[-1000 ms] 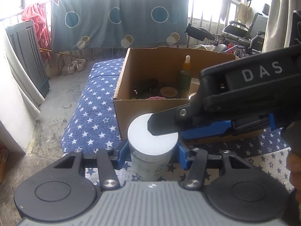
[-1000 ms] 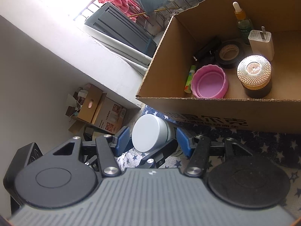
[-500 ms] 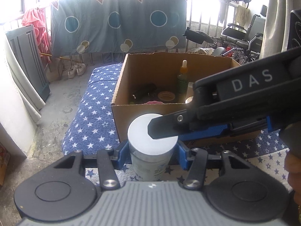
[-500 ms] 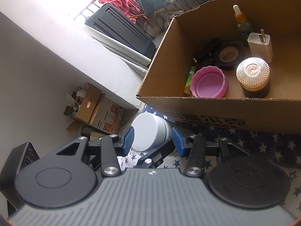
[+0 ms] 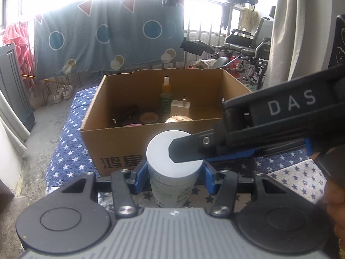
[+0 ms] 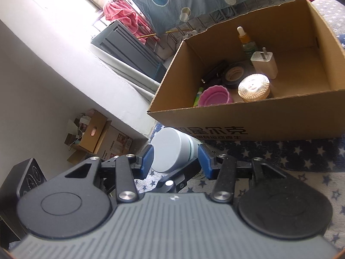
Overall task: Organize rigid objects
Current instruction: 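Grasp the white pill bottle with the right gripper and lift it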
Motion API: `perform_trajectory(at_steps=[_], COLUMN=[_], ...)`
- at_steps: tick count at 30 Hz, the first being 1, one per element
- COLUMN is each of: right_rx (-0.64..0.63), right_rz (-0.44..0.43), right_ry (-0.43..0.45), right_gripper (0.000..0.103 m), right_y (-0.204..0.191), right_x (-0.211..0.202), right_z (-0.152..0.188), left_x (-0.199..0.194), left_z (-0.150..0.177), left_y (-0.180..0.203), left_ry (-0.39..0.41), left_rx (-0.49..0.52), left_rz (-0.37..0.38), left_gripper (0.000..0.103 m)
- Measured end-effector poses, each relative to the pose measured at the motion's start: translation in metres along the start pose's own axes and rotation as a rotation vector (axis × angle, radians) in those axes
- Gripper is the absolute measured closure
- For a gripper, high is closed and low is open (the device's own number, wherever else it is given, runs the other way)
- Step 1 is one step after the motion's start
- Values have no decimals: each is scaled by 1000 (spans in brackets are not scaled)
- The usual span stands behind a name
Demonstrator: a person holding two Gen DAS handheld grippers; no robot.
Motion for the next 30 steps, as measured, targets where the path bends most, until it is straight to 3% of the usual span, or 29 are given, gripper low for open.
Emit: perform_trajectory(at_steps=[10, 23, 30], right_rx=[84, 146, 147], right_rz=[61, 60, 36], right_ry=[62, 53, 41], right_gripper=[57, 57, 57], right_y=[46, 67, 66], right_x=[-41, -33, -25], right_z=[18, 27, 26], left_x=[17, 26, 37], left_z=[8, 14, 17], left_y=[47, 58, 55], left_ry=[-22, -39, -81], left_rx=[88, 134, 134], left_rz=[81, 79, 75], left_gripper=[49, 50, 45])
Point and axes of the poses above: each gripper's, at about its wrist camera, not at the fingertips, and x roughly the way its jaws point, y to its right, z to its underside, the point moved 4 cm from there along x, roughly the way its jaws point, and after that the axes turned 1 degree about x, right-handed, at the moved point
